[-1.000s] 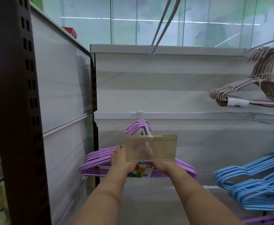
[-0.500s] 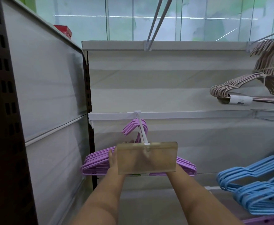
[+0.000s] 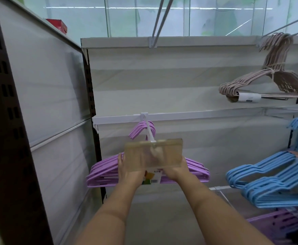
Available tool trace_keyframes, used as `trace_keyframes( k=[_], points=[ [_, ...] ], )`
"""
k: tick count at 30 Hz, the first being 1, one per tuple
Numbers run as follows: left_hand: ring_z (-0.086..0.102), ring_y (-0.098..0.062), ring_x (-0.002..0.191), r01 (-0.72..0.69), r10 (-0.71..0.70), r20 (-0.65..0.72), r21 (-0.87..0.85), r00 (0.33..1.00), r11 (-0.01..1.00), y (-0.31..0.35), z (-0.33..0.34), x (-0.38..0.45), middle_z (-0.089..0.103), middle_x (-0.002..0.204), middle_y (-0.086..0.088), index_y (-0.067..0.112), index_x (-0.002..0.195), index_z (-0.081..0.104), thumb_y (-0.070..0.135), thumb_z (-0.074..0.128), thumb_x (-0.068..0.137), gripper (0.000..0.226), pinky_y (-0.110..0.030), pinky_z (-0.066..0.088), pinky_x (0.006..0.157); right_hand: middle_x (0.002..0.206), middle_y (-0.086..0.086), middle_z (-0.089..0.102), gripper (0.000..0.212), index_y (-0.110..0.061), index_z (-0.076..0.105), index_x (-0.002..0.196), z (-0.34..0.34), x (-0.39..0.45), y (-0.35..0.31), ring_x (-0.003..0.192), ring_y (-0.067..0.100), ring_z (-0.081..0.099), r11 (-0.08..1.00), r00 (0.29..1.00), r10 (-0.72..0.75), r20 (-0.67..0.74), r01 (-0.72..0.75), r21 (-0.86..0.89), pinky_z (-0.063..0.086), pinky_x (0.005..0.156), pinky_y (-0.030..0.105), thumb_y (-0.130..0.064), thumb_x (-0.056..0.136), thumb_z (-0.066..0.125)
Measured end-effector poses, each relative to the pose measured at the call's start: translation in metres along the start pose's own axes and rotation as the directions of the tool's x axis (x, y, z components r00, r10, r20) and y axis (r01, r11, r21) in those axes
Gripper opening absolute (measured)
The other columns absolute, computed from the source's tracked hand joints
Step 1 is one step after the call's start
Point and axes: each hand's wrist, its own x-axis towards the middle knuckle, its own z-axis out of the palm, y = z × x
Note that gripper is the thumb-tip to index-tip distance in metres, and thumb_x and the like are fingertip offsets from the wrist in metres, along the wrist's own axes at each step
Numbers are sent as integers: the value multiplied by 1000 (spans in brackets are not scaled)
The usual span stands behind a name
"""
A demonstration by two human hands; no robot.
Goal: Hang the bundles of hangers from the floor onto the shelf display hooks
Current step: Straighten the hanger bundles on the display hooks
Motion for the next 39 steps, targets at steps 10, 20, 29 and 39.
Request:
trace_keyframes(
  k=[10, 20, 29, 39],
  points=[
    [51, -33, 117, -215, 215, -355, 40, 910, 976, 78, -3, -70, 58, 128, -13, 11, 126, 57, 29, 40, 97, 38, -42, 36, 102, 153, 4, 33, 60, -18, 31, 147, -56, -51, 54, 139, 23, 30, 997, 992, -71, -100, 72, -1, 23, 111, 37, -53, 99, 27],
    [42, -24, 128, -247, 238, -262, -3, 935, 969, 189, 24, -144, 48, 140, -6, 14, 137, 46, 33, 40, 99, 42, -35, 32, 105, 151, 5, 34, 58, -18, 31, 146, -149, -126, 148, 136, 27, 33, 1000, 989, -27, -147, 28, 9, 28, 108, 39, -52, 99, 29],
    [45, -24, 125, -315, 304, -218, -17, 927, 949, 272, 38, -178, 48, 139, -4, 16, 137, 45, 35, 36, 100, 43, -36, 34, 103, 146, 3, 39, 56, -20, 37, 143, -219, -181, 222, 134, 21, 36, 999, 959, 44, -281, -37, 30, 33, 103, 36, -53, 98, 30],
    [43, -23, 128, -406, 387, -199, -66, 901, 911, 330, 48, -146, 46, 141, -4, 16, 139, 44, 37, 33, 101, 45, -37, 36, 104, 114, 9, 58, 32, -15, 54, 110, -288, -170, 275, 95, 25, 53, 971, 845, 211, -491, -240, 2, 39, 75, 35, -32, 102, 27]
  ],
)
